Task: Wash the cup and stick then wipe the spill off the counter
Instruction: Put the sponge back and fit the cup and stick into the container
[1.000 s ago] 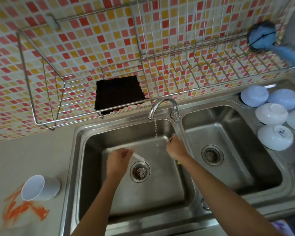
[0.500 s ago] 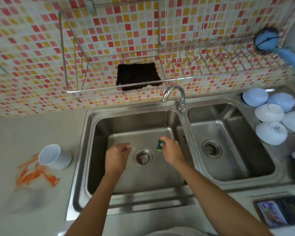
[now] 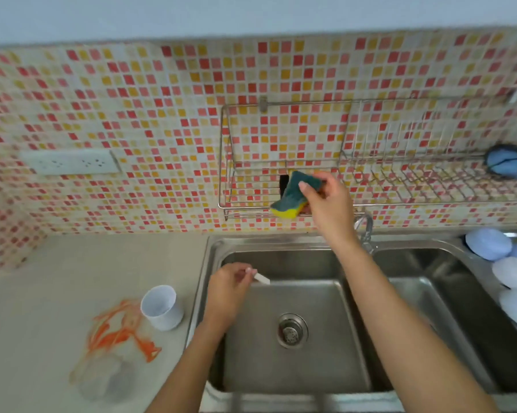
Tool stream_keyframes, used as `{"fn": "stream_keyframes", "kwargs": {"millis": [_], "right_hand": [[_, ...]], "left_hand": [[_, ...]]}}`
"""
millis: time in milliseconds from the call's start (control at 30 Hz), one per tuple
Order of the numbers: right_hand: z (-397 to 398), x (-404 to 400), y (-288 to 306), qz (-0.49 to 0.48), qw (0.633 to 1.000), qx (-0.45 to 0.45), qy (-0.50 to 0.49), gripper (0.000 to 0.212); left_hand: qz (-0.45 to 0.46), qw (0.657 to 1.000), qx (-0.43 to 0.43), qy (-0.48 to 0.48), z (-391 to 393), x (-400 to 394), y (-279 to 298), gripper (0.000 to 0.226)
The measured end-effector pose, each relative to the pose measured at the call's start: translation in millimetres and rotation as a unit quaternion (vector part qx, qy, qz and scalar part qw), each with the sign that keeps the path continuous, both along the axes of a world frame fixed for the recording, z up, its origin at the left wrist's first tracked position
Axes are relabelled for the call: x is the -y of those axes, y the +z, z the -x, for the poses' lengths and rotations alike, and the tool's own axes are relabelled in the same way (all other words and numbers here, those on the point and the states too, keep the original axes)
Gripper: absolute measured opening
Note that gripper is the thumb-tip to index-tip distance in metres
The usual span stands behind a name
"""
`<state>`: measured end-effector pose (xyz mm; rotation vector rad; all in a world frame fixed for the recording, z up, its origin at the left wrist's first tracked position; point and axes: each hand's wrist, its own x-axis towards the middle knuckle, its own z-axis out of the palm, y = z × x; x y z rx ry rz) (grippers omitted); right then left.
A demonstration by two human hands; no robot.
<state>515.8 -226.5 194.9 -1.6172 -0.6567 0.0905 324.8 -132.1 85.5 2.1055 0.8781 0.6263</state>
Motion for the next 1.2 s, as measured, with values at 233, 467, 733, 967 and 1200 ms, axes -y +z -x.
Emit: {"fn": "stream_keyframes", "kwargs": {"millis": [233, 467, 733, 967, 1200], "right_hand": [[-22, -90, -3, 0.150, 0.987, -0.039, -0.045, 0.027], [-24, -118, -10, 0.326, 0.939, 0.086, -0.068, 0.022], [19, -110, -26, 0.153, 0.929, 0.286, -0.177, 0.029], [148, -86, -149, 0.070, 0.977, 0.203, -0.006, 0.036], [210, -118, -230, 0.299, 0.914, -0.022, 0.275, 0.118]], "left_hand": [[0.005, 0.999, 0.014, 0.031, 37, -35, -2, 0.016], [0.001, 0.999, 0.012, 0.030, 65, -68, -11, 0.015], [0.002, 0.999, 0.021, 0.040, 90, -97, -13, 0.008], [0.000, 0.993, 0.003, 0.115, 138, -144, -22, 0.012], [-0.025, 0.993, -0.073, 0.089, 165, -161, -39, 0.008]]}}
